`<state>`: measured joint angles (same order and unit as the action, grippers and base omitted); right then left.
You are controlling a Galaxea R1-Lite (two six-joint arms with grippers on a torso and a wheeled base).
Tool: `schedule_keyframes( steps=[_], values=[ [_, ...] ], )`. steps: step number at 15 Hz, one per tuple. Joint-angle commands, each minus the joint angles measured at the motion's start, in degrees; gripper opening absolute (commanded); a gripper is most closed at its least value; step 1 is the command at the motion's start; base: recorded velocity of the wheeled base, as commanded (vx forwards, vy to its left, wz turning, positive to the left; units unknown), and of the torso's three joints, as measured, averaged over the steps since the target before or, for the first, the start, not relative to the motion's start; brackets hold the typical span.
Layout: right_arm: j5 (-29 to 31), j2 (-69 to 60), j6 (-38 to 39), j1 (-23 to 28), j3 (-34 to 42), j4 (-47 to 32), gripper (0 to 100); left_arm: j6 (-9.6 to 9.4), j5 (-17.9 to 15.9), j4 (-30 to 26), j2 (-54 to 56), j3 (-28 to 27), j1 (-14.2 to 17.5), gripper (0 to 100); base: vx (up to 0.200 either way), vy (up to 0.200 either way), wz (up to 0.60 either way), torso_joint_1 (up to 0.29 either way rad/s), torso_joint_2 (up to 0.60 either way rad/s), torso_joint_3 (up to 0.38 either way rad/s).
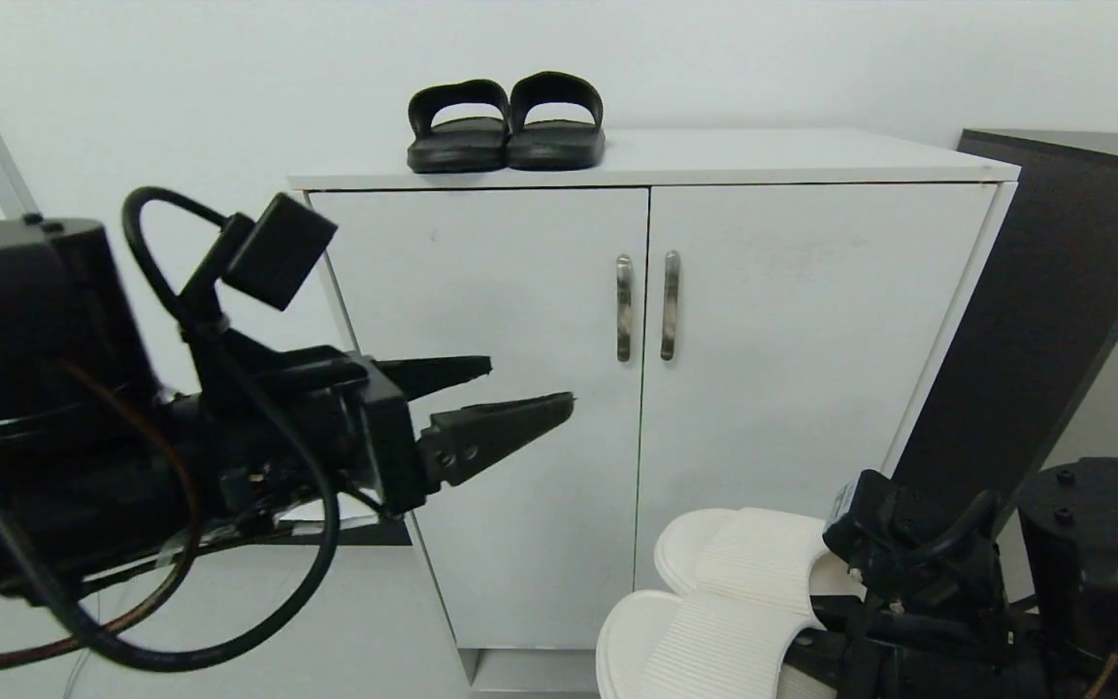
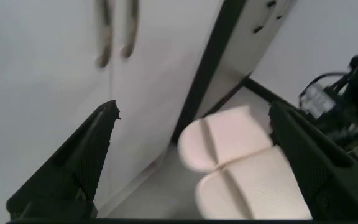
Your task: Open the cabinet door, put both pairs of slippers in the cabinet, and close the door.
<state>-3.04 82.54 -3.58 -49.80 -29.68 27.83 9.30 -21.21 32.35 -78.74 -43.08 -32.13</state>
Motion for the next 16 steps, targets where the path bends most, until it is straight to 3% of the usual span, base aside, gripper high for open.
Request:
schedule_keyframes(
  steps=[1, 2, 3, 5, 7, 9, 11, 16],
  values=[
    [-0.1, 0.1, 0.0, 0.3, 0.2, 0.0, 0, 2.21, -0.6, 0.1, -7.0, -6.2, -2.6, 100, 0.000, 0.000, 0.00, 0.000, 0.00, 0.000],
    [-0.1, 0.1, 0.0, 0.4, 0.3, 0.0, 0, 3.53, -1.6, 0.4, -7.8, -7.5, -2.8, 100, 0.000, 0.000, 0.00, 0.000, 0.00, 0.000],
    [-0.1, 0.0, 0.0, 0.5, 0.3, 0.0, 0, 7.31, -5.4, 1.9, -10.0, -10.2, -2.8, 100, 0.000, 0.000, 0.00, 0.000, 0.00, 0.000],
    [-0.1, 0.1, 0.0, 0.5, 0.3, 0.0, 0, 10.91, -8.4, 3.7, -14.0, -14.3, -2.8, 100, 0.000, 0.000, 0.00, 0.000, 0.00, 0.000],
    [-0.1, 0.0, 0.0, 0.6, 0.5, 0.0, 0, 11.09, -8.5, 3.7, -17.7, -18.1, -3.5, 100, 0.000, 0.000, 0.00, 0.000, 0.00, 0.000],
    [-0.1, -0.1, -0.1, 0.6, 0.8, 0.0, 0, 12.85, -8.0, 3.8, -20.2, -20.7, -4.2, 100, 0.000, 0.000, 0.00, 0.000, 0.00, 0.000],
    [-0.1, -0.2, -0.2, 0.6, 0.9, 0.0, 0, 13.20, -7.4, 3.6, -22.8, -23.9, -4.1, 100, 0.000, 0.000, 0.00, 0.000, 0.00, 0.000],
    [-0.1, 0.1, -0.1, 0.6, 0.9, -0.1, 0, 13.11, 0.5, 3.1, -28.1, -29.4, -4.2, 100, 0.000, 0.000, 0.00, 0.000, 0.00, 0.000]
  ],
)
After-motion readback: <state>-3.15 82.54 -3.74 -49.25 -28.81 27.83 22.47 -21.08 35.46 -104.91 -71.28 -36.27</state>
